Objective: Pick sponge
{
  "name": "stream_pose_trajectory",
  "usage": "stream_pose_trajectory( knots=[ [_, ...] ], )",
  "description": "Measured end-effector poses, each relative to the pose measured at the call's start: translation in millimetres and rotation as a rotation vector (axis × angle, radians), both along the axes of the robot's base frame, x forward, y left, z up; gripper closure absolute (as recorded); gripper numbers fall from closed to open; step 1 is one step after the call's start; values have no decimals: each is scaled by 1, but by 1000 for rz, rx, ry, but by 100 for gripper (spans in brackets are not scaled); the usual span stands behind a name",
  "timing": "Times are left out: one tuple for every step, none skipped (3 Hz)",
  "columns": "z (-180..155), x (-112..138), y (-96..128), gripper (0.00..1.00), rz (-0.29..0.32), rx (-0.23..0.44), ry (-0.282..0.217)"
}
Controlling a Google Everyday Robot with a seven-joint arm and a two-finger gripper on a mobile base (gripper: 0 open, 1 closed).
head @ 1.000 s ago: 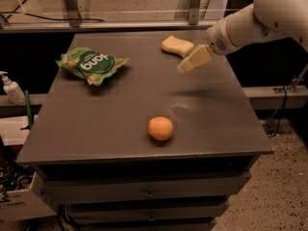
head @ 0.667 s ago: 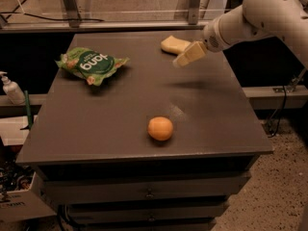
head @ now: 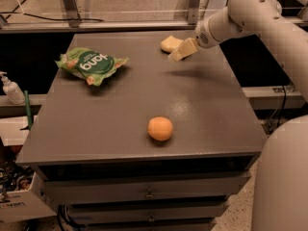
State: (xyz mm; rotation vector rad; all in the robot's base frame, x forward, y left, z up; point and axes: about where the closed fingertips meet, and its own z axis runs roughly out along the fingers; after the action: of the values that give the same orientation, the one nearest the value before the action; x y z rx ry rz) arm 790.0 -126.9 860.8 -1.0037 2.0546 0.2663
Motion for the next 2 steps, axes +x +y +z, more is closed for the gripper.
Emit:
stream_pose_trajectory(
  knots=[
    [-15, 19, 1, 0, -9, 7, 20],
    [-33, 29, -2, 0, -20, 22, 47]
  ],
)
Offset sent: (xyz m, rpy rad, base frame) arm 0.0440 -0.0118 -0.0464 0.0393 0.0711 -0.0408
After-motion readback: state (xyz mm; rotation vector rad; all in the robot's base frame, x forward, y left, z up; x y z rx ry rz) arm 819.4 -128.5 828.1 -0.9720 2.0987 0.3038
